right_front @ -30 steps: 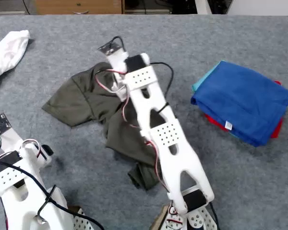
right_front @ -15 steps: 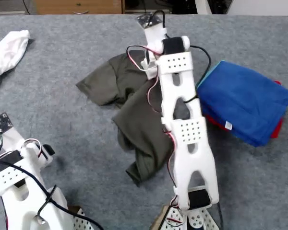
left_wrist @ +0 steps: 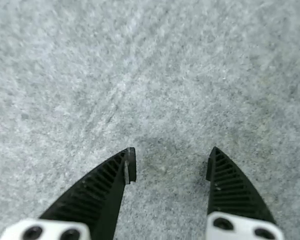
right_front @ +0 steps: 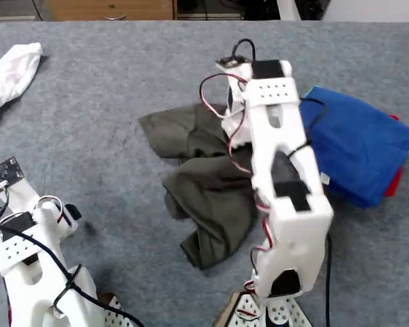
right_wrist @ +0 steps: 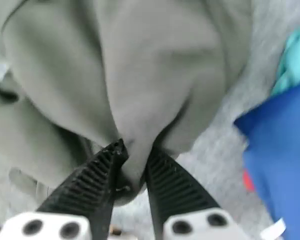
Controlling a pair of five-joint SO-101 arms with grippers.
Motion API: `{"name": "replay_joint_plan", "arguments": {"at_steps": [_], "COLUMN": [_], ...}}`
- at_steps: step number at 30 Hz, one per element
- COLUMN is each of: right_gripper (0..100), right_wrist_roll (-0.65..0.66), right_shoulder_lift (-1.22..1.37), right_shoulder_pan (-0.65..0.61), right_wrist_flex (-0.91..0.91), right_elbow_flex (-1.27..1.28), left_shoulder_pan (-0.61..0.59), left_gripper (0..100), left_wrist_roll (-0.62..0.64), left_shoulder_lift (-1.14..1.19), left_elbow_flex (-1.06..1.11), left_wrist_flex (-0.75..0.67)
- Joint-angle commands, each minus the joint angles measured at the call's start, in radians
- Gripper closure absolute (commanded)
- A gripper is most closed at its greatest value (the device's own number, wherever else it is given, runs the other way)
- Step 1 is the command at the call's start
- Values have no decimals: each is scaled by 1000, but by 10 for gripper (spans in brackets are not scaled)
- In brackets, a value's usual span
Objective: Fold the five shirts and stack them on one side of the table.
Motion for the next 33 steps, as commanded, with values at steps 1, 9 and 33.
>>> {"name": "replay_joint_plan", "arguments": {"at_steps": [1, 9, 33], "right_gripper": [965, 740, 769], "right_wrist_roll": [11, 28, -107], "right_shoulder_lift": [-199, -493, 792], "right_shoulder_pan": [-13, -130, -398], "right_wrist_flex": [21, 23, -8], "right_elbow_flex": [185, 349, -1219], "left_shoulder_pan": [11, 8, 12], "left_gripper": [764, 764, 765], "left_wrist_roll": [-3, -5, -3], "left_shoulder_lift": [4, 4, 4], "left_elbow_flex": [-11, -12, -3], "left_wrist_flex": [-8, -8, -26]}}
